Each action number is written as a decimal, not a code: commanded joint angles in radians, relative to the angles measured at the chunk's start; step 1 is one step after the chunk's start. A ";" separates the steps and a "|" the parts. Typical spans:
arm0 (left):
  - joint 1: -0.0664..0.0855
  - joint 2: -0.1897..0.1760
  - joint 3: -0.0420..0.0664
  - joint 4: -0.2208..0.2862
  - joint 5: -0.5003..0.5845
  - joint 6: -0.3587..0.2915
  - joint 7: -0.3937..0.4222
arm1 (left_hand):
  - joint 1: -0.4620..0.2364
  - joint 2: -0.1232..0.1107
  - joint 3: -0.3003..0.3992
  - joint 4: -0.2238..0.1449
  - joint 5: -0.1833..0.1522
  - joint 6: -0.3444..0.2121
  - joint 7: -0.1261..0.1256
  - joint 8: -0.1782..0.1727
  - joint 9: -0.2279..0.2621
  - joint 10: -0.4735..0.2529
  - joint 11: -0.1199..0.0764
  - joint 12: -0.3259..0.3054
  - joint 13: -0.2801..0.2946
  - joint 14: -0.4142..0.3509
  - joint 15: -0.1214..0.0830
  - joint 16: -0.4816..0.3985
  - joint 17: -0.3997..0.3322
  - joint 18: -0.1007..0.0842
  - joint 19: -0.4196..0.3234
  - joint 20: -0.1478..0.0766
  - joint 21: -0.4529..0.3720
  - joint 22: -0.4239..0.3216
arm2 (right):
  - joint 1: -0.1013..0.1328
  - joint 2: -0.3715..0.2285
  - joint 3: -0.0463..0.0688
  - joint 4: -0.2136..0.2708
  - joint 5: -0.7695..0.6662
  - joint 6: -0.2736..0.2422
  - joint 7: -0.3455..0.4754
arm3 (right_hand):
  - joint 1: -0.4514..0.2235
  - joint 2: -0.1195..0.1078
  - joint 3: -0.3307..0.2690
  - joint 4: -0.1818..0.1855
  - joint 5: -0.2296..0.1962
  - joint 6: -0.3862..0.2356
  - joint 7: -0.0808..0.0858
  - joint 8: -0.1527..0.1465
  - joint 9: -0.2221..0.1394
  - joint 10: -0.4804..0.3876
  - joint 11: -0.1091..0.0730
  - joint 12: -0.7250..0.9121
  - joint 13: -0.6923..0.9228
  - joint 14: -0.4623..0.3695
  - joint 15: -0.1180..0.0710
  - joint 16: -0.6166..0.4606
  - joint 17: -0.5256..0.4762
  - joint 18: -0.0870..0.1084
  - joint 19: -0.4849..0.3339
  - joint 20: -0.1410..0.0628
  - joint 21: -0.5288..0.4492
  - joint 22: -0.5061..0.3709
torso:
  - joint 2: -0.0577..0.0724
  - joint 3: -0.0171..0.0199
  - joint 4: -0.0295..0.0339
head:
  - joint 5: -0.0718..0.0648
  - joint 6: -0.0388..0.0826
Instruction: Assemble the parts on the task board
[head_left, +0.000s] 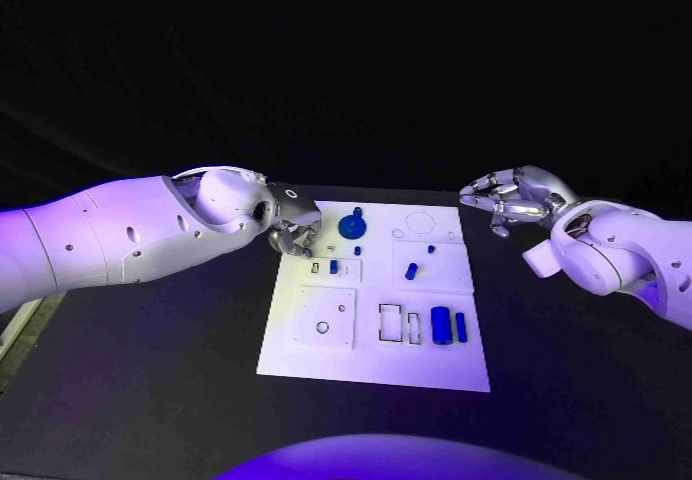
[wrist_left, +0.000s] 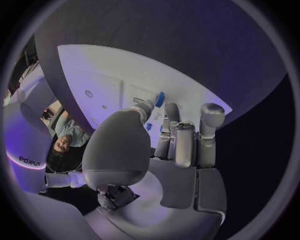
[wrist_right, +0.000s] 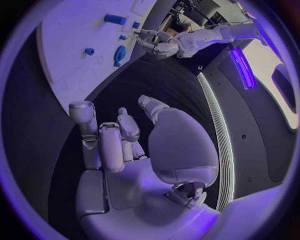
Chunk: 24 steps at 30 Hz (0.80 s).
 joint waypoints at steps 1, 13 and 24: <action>0.000 0.004 0.000 0.000 0.006 0.023 0.010 | 0.000 -0.010 0.006 0.001 0.004 0.005 -0.001 -0.007 0.002 0.004 0.006 -0.006 0.001 0.006 0.003 0.002 0.057 0.011 -0.002 0.005 -0.003 0.002 | -0.001 0.001 0.000 0.001 -0.002 0.017 0.010 | -0.002 0.009 0.000 0.005 0.004 -0.007 -0.001 0.003 0.000 0.006 0.000 0.001 0.001 0.021 -0.005 -0.005 0.001 0.013 -0.002 -0.002 -0.004 0.001 | 0.000 0.0004 0.0000 | 0.000 -0.001; 0.000 0.003 0.000 -0.003 0.007 0.035 0.008 | 0.007 -0.014 0.059 0.000 0.004 0.019 -0.001 -0.018 0.007 0.006 0.006 -0.008 0.004 0.007 0.003 0.003 0.060 0.011 -0.002 0.006 -0.003 0.004 | -0.001 0.001 0.000 0.002 -0.002 0.017 0.010 | -0.002 0.009 0.000 0.005 0.004 -0.007 -0.001 0.003 0.000 0.006 0.000 0.001 0.001 0.021 -0.005 -0.005 0.001 0.013 -0.002 -0.002 -0.004 0.001 | 0.000 0.0002 0.0003 | 0.000 -0.001; 0.000 0.003 0.000 -0.003 0.008 0.042 0.009 | 0.023 -0.036 0.094 -0.003 0.004 0.026 -0.001 -0.026 0.014 0.008 0.006 -0.010 0.006 0.008 0.004 0.004 0.061 0.011 -0.002 0.006 -0.002 0.006 | -0.001 0.002 0.000 0.002 -0.002 0.019 0.010 | -0.001 0.009 0.000 0.006 0.005 -0.006 -0.002 0.005 0.000 0.007 0.000 0.002 0.002 0.021 -0.005 -0.005 0.001 0.013 -0.002 -0.002 -0.005 0.001 | 0.000 0.0000 0.0007 | -0.001 -0.002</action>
